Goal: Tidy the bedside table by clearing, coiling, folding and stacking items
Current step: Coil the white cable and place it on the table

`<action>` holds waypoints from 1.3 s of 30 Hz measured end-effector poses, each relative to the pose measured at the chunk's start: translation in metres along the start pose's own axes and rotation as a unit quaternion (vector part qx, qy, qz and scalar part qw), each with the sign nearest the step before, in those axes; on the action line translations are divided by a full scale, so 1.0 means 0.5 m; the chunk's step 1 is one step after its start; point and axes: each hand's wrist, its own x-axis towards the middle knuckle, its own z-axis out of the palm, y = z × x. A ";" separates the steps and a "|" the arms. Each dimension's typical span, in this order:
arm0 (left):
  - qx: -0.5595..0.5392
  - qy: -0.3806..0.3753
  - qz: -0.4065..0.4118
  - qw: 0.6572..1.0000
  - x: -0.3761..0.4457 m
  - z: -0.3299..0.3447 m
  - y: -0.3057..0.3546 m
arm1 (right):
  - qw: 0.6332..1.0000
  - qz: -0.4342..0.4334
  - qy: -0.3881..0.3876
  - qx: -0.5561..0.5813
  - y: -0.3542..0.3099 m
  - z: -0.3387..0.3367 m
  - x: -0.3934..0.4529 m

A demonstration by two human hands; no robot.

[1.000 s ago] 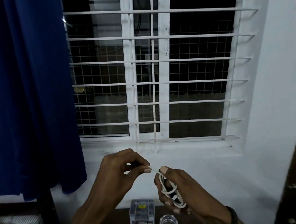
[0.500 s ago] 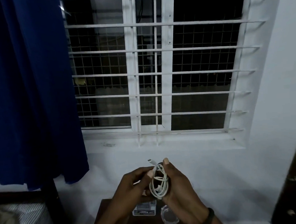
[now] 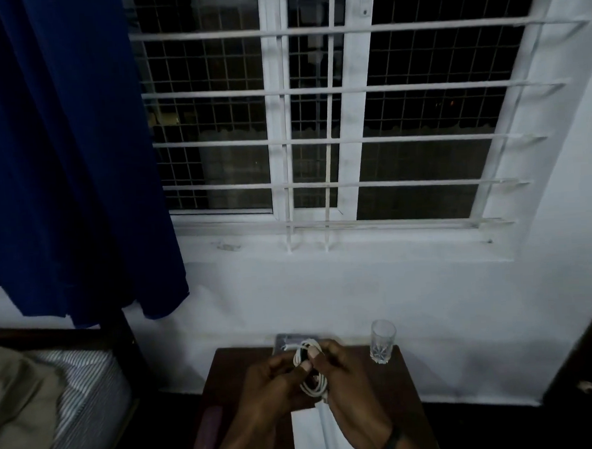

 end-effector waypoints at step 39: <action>-0.056 0.232 -0.135 0.962 0.425 -0.390 -0.344 | 0.946 0.133 -0.130 -0.264 0.449 0.148 0.273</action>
